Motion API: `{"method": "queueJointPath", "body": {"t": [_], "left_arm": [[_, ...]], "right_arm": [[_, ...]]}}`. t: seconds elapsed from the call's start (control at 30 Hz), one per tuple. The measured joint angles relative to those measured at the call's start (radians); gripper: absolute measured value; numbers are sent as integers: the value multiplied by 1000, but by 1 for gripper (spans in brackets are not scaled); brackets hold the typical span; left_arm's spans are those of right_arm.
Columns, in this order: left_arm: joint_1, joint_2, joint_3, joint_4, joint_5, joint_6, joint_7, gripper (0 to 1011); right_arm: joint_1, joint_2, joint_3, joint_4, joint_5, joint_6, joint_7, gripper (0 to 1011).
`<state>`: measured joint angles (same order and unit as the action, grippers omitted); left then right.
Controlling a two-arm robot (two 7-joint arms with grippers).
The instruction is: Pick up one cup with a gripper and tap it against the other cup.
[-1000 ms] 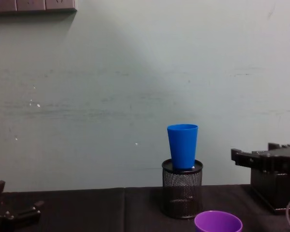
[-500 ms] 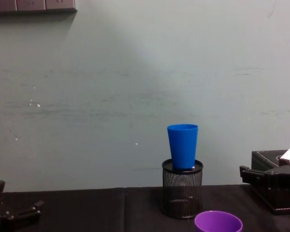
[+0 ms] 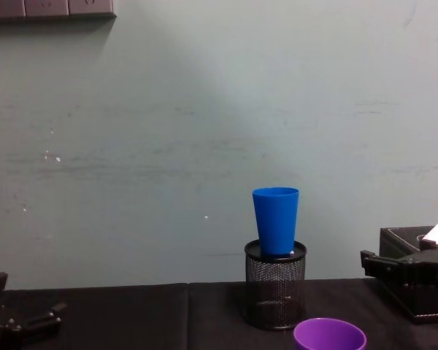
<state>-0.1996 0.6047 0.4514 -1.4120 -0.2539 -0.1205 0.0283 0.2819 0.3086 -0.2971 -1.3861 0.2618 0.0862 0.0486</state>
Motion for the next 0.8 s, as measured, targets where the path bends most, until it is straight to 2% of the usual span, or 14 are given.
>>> {"method": "queueJointPath", "body": {"t": [0.8], "left_arm": [[0, 0, 0, 0, 0, 0, 0, 1000]], "right_arm": [[1, 1, -2, -2, 1, 3, -4, 1000]]}}
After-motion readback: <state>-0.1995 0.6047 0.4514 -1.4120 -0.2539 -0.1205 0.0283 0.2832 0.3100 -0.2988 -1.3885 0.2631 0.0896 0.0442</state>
